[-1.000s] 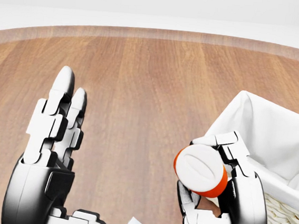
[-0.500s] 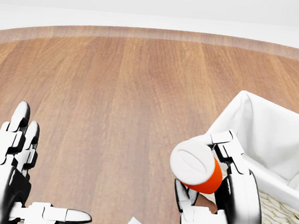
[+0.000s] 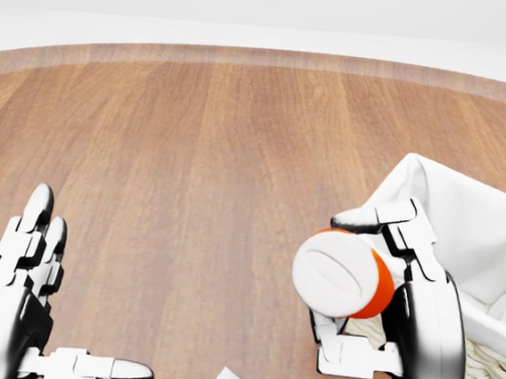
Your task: Pick up the ketchup, and put it in the basket.
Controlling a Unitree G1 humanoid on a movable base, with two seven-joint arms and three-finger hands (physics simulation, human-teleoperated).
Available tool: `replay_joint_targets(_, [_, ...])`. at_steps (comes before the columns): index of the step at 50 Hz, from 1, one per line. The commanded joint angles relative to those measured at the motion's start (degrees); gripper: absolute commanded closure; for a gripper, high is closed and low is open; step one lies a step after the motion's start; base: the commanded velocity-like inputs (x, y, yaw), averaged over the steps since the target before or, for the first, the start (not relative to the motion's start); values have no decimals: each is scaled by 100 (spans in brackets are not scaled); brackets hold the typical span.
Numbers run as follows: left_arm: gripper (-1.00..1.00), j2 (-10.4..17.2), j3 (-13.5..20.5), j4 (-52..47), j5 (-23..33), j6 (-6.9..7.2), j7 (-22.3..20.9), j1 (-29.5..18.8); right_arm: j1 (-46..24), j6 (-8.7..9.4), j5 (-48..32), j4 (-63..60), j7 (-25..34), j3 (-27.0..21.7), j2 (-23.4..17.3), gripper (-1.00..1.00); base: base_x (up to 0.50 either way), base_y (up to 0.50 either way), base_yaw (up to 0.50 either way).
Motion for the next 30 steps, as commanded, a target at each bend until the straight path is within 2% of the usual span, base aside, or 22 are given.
replay_joint_targets(1, [-100, 10, -36, 17, 34, -48, 3, 49, -291, 0, -525, -533, 154, -167, -2, 100, 0, 0, 0])
replay_joint_targets(21, [-100, 5, -21, -4, 41, -78, -4, 63, -720, 0, -1230, -711, 604, -352, -67, 100, 0, 0, 0])
replay_joint_targets(24, [-100, 6, -34, 44, 68, -119, 13, 52, -953, 0, -1492, -718, 767, -482, -146, 100, 0, 0, 0])
replay_joint_targets(30, [-100, 7, -15, 24, 52, -92, 4, 45, -1334, 0, -2047, -833, 1217, -650, -283, 100, 0, 0, 0])
